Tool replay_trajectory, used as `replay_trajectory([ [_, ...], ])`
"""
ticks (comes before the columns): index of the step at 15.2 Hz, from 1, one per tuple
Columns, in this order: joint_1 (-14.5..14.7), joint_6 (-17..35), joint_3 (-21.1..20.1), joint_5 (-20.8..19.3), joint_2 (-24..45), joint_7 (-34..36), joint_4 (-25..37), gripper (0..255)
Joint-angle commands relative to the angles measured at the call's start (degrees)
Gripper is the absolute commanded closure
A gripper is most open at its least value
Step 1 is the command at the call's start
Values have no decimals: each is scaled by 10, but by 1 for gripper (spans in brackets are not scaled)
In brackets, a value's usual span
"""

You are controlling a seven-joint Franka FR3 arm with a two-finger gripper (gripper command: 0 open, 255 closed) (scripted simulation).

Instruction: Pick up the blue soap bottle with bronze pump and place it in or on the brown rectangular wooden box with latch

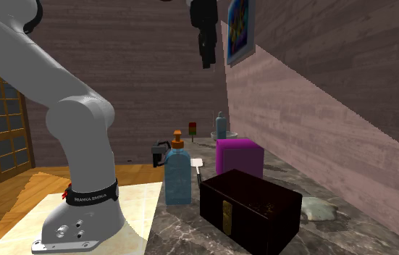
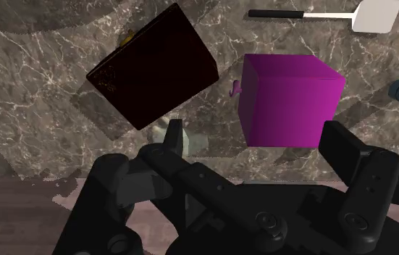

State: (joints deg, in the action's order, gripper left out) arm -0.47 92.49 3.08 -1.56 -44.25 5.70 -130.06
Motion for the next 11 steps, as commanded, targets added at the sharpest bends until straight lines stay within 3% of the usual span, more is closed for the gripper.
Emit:
replay_trajectory([
  [1, 0, 0, 0, 0, 0, 0, 0, 0],
  [11, -12, 85, 14, 6, -1, 13, -171, 0],
])
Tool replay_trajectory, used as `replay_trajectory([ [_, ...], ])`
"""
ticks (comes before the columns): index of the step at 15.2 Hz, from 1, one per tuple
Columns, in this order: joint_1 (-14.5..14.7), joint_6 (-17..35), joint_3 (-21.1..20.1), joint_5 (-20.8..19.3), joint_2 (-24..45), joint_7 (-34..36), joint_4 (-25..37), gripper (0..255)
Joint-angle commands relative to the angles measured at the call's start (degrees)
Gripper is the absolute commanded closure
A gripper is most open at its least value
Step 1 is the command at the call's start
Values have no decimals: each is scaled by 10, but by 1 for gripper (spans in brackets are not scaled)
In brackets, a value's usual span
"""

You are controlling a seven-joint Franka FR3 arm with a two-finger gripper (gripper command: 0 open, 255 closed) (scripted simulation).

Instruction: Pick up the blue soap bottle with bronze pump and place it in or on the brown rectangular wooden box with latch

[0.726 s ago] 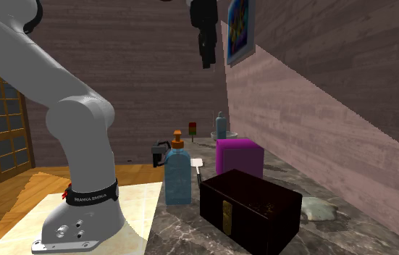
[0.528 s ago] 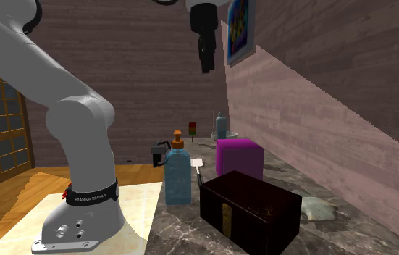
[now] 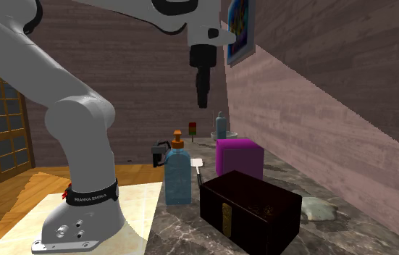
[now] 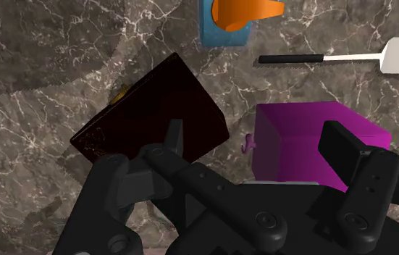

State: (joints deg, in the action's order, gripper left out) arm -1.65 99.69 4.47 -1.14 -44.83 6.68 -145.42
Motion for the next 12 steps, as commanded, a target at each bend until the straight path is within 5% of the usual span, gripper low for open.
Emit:
replay_trajectory([
  [1, -1, 22, 1, 2, 6, 4, -33, 0],
  [12, -10, 123, 14, 8, 42, 11, -166, 0],
])
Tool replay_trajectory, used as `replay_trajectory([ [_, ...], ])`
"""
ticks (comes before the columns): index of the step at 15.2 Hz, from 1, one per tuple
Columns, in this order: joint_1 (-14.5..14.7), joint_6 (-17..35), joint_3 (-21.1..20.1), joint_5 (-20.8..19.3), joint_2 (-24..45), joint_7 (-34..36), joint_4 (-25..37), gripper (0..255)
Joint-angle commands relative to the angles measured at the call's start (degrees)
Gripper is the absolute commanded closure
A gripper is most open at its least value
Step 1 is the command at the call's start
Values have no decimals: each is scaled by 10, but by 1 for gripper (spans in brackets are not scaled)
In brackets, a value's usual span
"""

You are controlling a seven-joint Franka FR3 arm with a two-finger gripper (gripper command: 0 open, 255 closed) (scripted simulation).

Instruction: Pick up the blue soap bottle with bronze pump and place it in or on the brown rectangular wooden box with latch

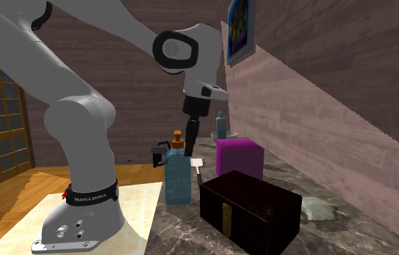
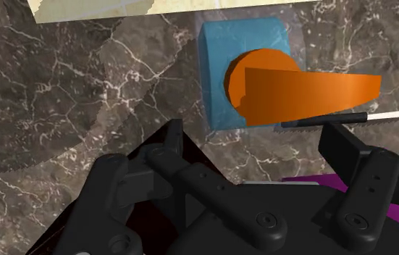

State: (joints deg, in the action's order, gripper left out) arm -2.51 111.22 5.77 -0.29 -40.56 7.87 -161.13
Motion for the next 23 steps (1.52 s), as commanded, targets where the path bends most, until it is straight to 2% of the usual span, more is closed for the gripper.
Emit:
replay_trajectory([
  [1, -1, 17, 1, -1, 2, -1, -15, 0],
  [5, 0, 60, 2, 0, 16, -1, -44, 0],
  [13, 0, 59, 2, 0, 16, -1, -44, 0],
  [14, 0, 59, 2, 0, 16, -1, -44, 255],
  [23, 0, 60, 2, 0, 16, -1, -44, 255],
])
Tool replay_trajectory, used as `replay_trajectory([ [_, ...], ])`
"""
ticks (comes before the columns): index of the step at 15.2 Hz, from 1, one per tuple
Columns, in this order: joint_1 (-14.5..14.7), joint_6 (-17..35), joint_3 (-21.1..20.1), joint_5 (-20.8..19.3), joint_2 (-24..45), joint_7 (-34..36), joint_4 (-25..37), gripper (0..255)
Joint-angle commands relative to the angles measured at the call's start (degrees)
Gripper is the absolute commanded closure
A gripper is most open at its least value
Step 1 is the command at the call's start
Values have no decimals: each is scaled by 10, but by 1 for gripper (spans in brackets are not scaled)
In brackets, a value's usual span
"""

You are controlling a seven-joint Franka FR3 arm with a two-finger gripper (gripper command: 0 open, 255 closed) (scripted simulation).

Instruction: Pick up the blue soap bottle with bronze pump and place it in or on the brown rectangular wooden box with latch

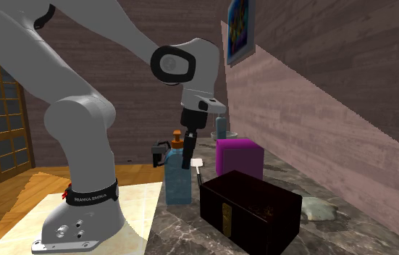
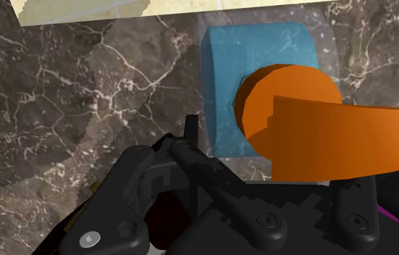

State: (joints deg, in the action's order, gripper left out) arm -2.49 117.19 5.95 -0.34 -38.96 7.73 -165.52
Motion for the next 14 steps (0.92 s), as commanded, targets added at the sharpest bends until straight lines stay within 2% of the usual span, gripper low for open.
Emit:
replay_trajectory([
  [1, 0, -11, 0, 0, -6, 1, 4, 255],
  [14, 0, -136, -7, 3, -56, 7, 79, 255],
])
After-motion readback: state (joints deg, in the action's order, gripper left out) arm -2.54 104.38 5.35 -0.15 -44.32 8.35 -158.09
